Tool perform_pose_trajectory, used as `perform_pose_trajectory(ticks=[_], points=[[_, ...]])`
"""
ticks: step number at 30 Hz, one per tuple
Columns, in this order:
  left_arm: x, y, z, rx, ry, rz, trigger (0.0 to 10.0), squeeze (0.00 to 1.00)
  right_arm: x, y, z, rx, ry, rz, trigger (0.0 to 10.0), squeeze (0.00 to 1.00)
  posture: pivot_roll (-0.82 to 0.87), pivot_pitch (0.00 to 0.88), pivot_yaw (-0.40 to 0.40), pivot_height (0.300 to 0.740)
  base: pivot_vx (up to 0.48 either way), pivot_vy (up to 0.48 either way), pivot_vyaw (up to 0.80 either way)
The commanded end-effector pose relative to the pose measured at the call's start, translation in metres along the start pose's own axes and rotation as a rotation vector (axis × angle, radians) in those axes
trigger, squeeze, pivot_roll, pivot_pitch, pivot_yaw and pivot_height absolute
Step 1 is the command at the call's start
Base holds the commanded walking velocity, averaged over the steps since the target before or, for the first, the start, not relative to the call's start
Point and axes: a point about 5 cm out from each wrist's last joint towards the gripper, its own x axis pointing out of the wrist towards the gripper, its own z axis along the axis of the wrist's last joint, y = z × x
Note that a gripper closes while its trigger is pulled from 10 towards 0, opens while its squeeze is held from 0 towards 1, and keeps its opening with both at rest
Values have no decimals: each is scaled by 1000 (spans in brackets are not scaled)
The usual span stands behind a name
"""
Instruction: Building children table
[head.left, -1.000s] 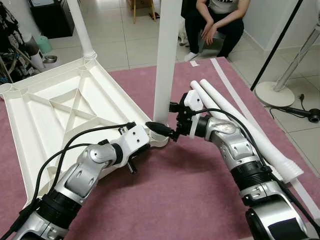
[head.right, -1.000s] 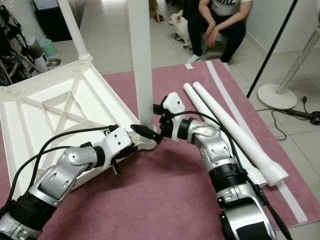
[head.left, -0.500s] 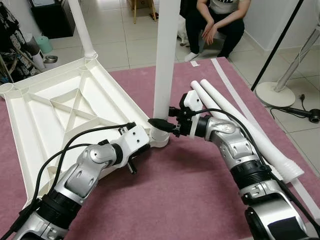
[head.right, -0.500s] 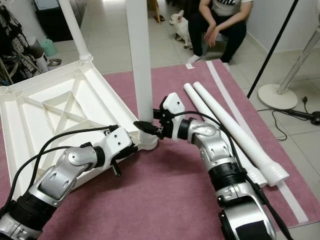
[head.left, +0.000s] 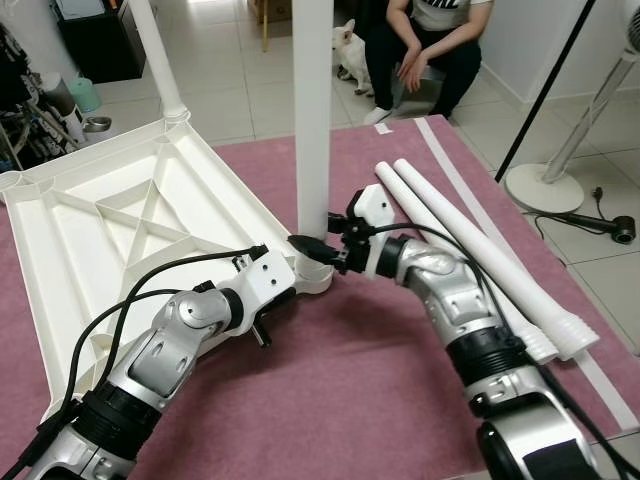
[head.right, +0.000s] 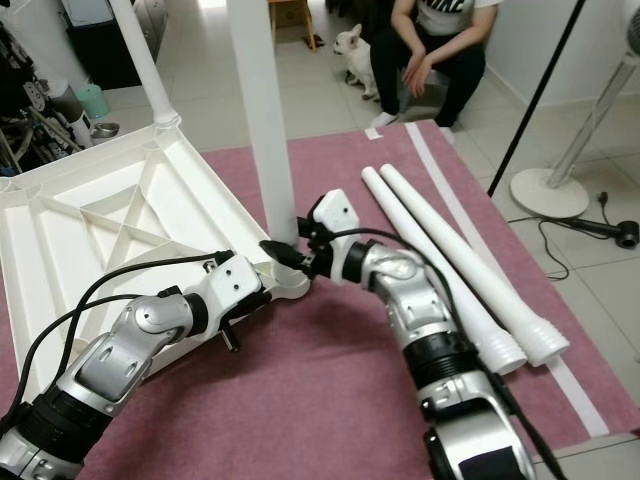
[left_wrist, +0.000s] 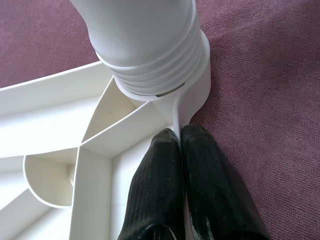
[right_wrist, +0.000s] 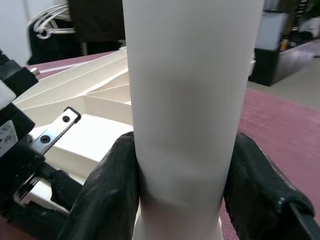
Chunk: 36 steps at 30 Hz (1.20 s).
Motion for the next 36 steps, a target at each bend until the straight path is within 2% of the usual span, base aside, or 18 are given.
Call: perform_pose_trajectory(ticks=[1,2,3,6,8,10,11,12,19,20,21,22,23,27,28,29,31,36], points=[[0,-7,-14,-20,69,-32,10000,0,4,4,-23,28,113,-127,10000,0,30,0,89,740,0,0,0],[0,-6,-13,-20,65,-31,10000,0,7,4,-29,41,128,-233,10000,0,26,0,90,740,0,0,0],[0,-6,-13,-20,65,-31,10000,0,7,4,-29,41,128,-233,10000,0,26,0,90,740,0,0,0],[0,-3,-11,-20,60,-28,10000,0,11,7,-37,60,159,-400,10000,0,25,0,92,740,0,0,0],[0,-3,-11,-20,60,-28,10000,0,11,7,-37,60,159,-400,10000,0,25,0,92,740,0,0,0],[-1,1,-9,-14,55,-24,10000,0,15,10,-45,86,210,-587,10000,0,22,0,96,740,0,0,0],[-1,1,-9,-14,55,-24,10000,0,15,10,-45,86,210,-587,10000,0,22,0,96,740,0,0,0],[-1,3,-9,-11,54,-22,10000,0,17,12,-48,100,231,-661,10000,0,22,0,97,740,0,0,0],[-1,4,-9,-9,58,-18,10000,0,25,18,-47,66,245,-725,10000,0,21,0,96,740,0,0,0],[-1,4,-10,-10,59,-16,10000,0,27,19,-45,66,233,-726,10000,267,23,0,91,740,0,0,0],[-1,4,-10,-10,59,-16,10000,0,27,19,-45,66,233,-726,10000,267,23,0,91,740,0,0,0],[-2,4,-10,-11,60,-16,10000,0,27,19,-44,68,222,-727,10000,796,23,0,91,740,0,0,0],[-1,4,-10,-12,60,-15,10000,0,29,20,-40,76,186,-710,10000,1000,23,0,91,740,0,0,0],[-1,4,-10,-13,62,-15,10000,0,33,23,-31,117,103,-657,10000,1000,24,0,91,740,0,0,0],[-1,4,-10,-13,63,-15,10000,0,35,27,-23,131,48,-568,10000,933,22,0,93,740,0,0,0],[-1,4,-10,-13,63,-16,10000,0,36,31,-17,136,9,-505,10000,0,22,0,93,740,0,0,0],[-1,4,-10,-12,62,-17,10000,0,32,33,-5,121,-63,-394,10000,0,20,0,94,740,0,0,0],[-3,4,-10,-9,60,-22,10000,0,20,31,5,73,-101,-289,10000,0,18,0,95,740,0,0,0]])
